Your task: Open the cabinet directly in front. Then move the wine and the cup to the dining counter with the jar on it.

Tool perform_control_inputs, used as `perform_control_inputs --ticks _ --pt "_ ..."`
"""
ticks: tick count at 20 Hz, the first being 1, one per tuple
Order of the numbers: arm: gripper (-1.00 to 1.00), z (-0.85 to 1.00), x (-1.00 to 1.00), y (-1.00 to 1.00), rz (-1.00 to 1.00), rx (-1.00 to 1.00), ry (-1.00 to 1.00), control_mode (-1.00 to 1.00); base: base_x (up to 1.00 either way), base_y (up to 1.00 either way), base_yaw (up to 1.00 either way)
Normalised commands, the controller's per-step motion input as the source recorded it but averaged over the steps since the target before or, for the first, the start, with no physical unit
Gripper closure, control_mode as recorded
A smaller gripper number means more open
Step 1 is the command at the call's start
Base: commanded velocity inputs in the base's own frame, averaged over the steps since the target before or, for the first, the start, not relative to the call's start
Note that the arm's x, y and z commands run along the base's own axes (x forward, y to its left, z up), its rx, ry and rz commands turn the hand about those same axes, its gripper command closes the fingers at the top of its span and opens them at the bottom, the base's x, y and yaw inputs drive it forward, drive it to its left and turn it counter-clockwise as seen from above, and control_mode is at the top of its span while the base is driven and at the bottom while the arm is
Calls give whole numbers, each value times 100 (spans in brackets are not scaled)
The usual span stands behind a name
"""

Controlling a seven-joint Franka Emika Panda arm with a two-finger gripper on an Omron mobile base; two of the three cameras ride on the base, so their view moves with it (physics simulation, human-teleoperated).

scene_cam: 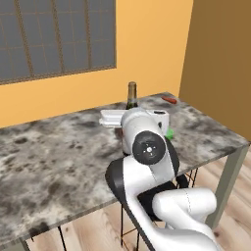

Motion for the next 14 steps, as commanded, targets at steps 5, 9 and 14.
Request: perform_control_inputs --ticks 5,9,14 --pt "100 -6 0 0 -16 3 0 -100 0 0 0" --pt "100 -33 4 0 0 -4 2 -100 0 0 0" --pt "100 -49 24 0 0 -8 0 -100 0 0 0"
